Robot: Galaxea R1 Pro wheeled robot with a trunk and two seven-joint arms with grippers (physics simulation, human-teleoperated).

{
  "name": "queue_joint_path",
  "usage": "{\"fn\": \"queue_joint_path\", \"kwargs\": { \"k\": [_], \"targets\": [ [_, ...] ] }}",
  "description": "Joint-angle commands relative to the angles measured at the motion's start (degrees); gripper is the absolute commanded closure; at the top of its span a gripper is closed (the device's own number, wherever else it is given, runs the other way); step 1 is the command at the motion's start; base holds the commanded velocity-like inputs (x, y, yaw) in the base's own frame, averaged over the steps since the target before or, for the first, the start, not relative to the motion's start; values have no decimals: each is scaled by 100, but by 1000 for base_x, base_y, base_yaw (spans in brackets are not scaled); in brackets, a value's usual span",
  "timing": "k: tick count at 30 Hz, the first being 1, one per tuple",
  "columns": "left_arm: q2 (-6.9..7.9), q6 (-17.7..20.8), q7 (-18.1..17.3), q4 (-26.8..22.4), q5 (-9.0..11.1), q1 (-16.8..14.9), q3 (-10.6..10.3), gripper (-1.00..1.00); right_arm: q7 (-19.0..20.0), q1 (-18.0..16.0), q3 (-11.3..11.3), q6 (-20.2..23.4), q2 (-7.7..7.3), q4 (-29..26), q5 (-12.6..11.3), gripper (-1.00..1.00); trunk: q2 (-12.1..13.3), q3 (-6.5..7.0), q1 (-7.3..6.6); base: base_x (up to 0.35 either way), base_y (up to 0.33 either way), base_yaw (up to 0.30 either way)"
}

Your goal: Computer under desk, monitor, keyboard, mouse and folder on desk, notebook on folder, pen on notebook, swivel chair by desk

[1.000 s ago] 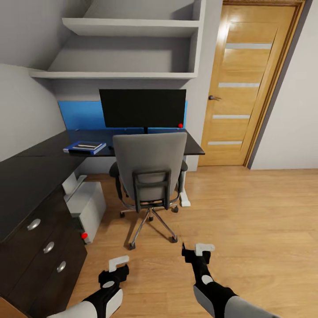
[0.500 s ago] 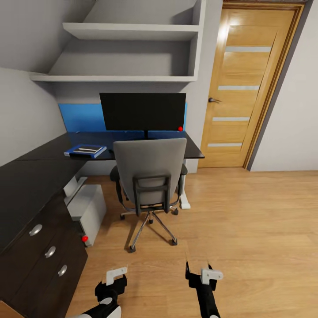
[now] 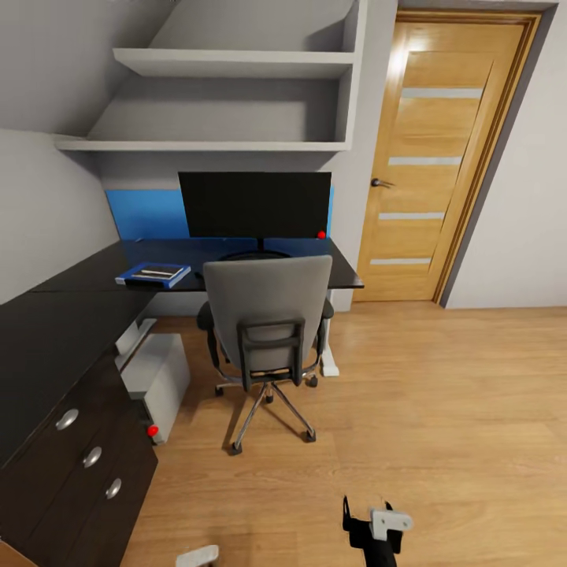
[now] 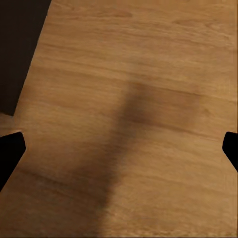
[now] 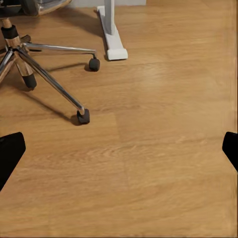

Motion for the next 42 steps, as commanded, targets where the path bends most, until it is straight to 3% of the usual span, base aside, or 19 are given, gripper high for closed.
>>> {"fn": "queue_joint_path", "kwargs": {
  "k": [1,8,17,25,29,30,42],
  "targets": [
    [5,-15,21,2,40,39,-59,-100,-51,-3,54,-3,1,32,-6,-100,39,14,-23,0,0,0],
    [67,-78,20,3,40,496,-58,-100,-50,-1,58,22,18,436,-10,-100,320,140,-177,0,0,0],
    [202,-781,-2,3,37,1005,-58,-100,-68,33,45,69,11,747,-34,-100,681,301,-375,0,0,0],
    [296,-959,-12,3,37,1310,-58,-100,-66,78,34,73,-25,863,-37,-100,1002,445,-550,0,0,0],
    [307,-1305,-11,4,37,1455,-58,-100,-62,84,38,74,-20,882,-37,-100,1162,517,-638,0,0,0],
    [311,-1561,-7,4,37,1580,-58,-100,-60,86,38,74,-19,887,-37,-100,1202,534,-660,0,0,0],
    [319,-1690,7,3,38,1666,-58,-100,-60,87,37,74,-23,890,-37,-100,1684,750,-924,0,0,0]
  ]
}}
